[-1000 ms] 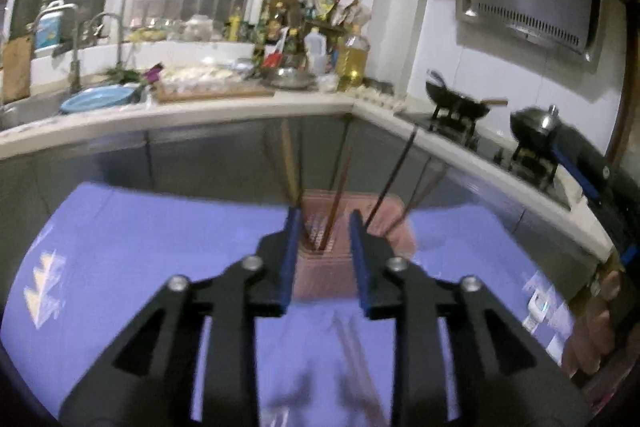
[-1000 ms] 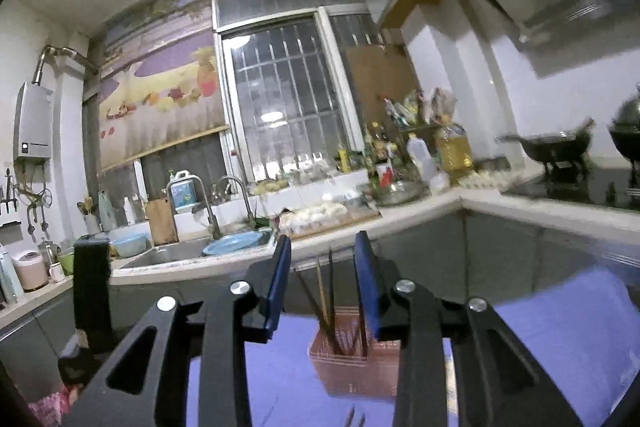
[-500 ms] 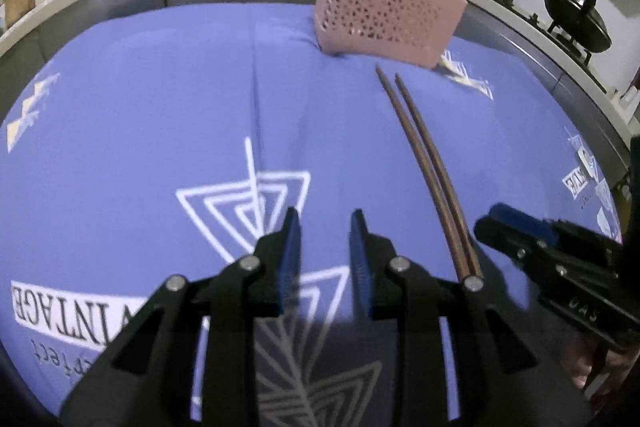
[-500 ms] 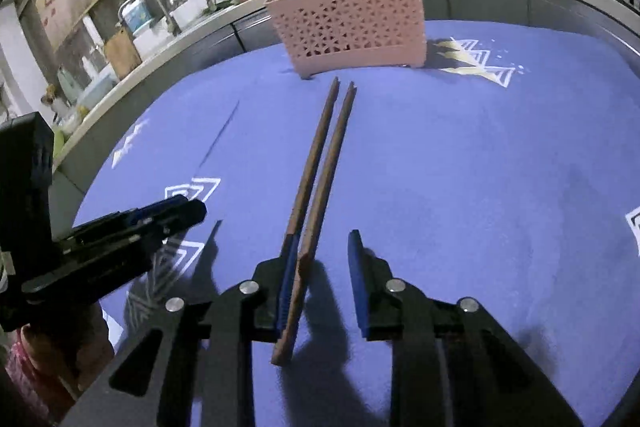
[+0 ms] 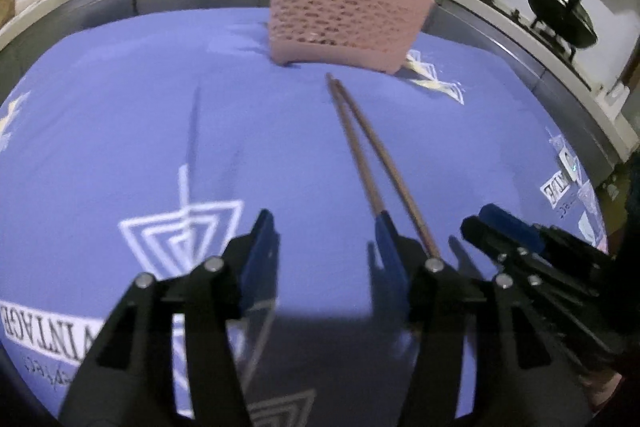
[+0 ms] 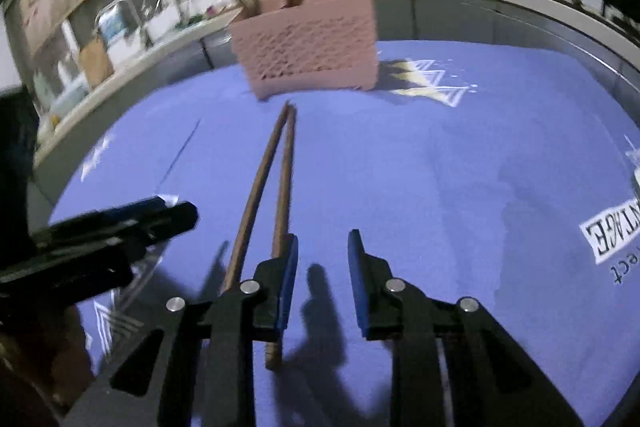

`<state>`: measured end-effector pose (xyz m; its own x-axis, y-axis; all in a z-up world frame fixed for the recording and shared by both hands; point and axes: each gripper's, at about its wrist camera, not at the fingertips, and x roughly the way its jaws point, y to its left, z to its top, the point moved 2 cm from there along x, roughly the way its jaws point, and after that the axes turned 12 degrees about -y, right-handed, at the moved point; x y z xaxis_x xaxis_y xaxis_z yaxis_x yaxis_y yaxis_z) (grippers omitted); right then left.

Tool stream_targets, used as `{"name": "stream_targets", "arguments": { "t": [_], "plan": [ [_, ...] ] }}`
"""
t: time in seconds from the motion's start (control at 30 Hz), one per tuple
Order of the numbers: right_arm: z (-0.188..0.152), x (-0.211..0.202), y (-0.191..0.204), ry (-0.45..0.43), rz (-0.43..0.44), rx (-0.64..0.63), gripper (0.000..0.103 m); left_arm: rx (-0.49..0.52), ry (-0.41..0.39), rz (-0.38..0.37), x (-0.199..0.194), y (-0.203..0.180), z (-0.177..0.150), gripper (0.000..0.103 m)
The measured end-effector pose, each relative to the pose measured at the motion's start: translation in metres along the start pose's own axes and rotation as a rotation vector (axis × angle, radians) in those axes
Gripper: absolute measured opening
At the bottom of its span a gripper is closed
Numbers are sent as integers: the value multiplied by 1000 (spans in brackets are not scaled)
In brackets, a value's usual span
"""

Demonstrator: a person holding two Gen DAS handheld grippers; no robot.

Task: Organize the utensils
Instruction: 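Grasp one chopstick with the left tool while the right tool grasps the other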

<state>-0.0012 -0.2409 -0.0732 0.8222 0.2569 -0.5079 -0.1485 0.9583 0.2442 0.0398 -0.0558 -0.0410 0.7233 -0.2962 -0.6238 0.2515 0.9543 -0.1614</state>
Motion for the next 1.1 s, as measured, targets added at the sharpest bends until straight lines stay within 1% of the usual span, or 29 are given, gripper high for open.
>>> {"name": "stream_targets", "arguments": {
  "t": [0.1,0.13,0.2,0.3,0.33,0.37,0.4,0.43,0.57,0.63,0.73,0.83,0.93,1.0,1.07,1.1],
  "plan": [
    [4,-5,-8,-20,3,27,27,32,11,-3,11,-14,2,50],
    [5,-7,-11,-27,6,35,27,52,24,7,16,-19,1,50],
    [6,-7,-13,-31,18,48,27,53,56,5,26,-23,-2,50],
    [7,-6,-16,-28,23,62,27,92,39,25,28,-29,-2,49],
    [7,-5,-18,-26,24,69,27,99,34,29,28,-30,-3,38],
    [7,-4,-20,-23,25,76,27,107,31,24,28,-30,-3,13],
    [7,-3,-21,-20,27,83,27,107,39,-9,27,-29,-3,9],
    [7,-2,-22,-16,31,89,27,99,42,-19,25,-27,-4,7],
    [11,3,-21,-4,50,96,27,84,38,-17,10,-8,-12,6],
    [12,5,-18,2,60,96,27,78,34,-4,0,4,-20,6],
    [10,9,-14,18,73,98,27,67,22,34,-23,26,-35,6],
    [8,13,-6,39,96,94,27,44,19,51,-39,39,-47,7],
    [5,15,11,59,136,59,27,11,21,53,-47,44,-53,7],
    [2,17,22,75,153,35,27,14,20,60,-46,41,-54,7],
    [-3,19,31,94,151,-2,26,15,20,68,-46,41,-52,7],
    [-6,20,34,105,132,-34,25,11,20,72,-45,40,-52,7]
  ]
}}
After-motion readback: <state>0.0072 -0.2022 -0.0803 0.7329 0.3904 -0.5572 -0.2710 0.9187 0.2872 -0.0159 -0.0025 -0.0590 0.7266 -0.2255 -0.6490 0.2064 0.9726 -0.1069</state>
